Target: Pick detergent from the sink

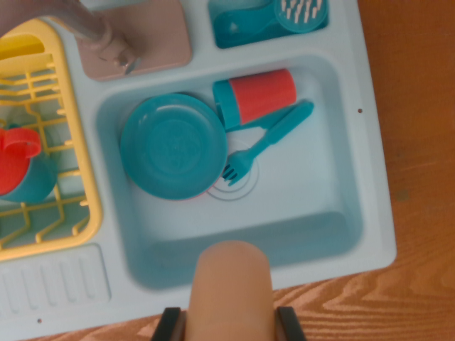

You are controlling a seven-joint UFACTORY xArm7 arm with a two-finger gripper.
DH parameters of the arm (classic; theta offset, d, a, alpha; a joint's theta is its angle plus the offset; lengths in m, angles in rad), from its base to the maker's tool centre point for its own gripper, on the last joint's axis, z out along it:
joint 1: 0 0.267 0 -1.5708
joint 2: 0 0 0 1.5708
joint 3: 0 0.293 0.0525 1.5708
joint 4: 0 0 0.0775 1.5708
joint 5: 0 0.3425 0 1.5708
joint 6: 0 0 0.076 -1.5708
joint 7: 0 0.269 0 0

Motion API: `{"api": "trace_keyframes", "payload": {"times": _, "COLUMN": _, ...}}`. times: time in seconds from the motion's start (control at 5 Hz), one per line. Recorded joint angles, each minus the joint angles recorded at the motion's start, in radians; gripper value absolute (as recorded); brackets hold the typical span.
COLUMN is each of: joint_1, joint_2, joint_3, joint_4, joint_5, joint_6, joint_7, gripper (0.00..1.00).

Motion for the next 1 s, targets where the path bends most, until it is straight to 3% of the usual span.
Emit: {"api": "trace_keyframes", "payload": {"times": 1.0, "joint_1": 0.0001, "joint_2": -0.008, "joint_3": 0.000, "joint_4": 0.019, "joint_5": -0.0003, "joint_6": 0.028, "joint_7": 0.000, "gripper": 1.00}}
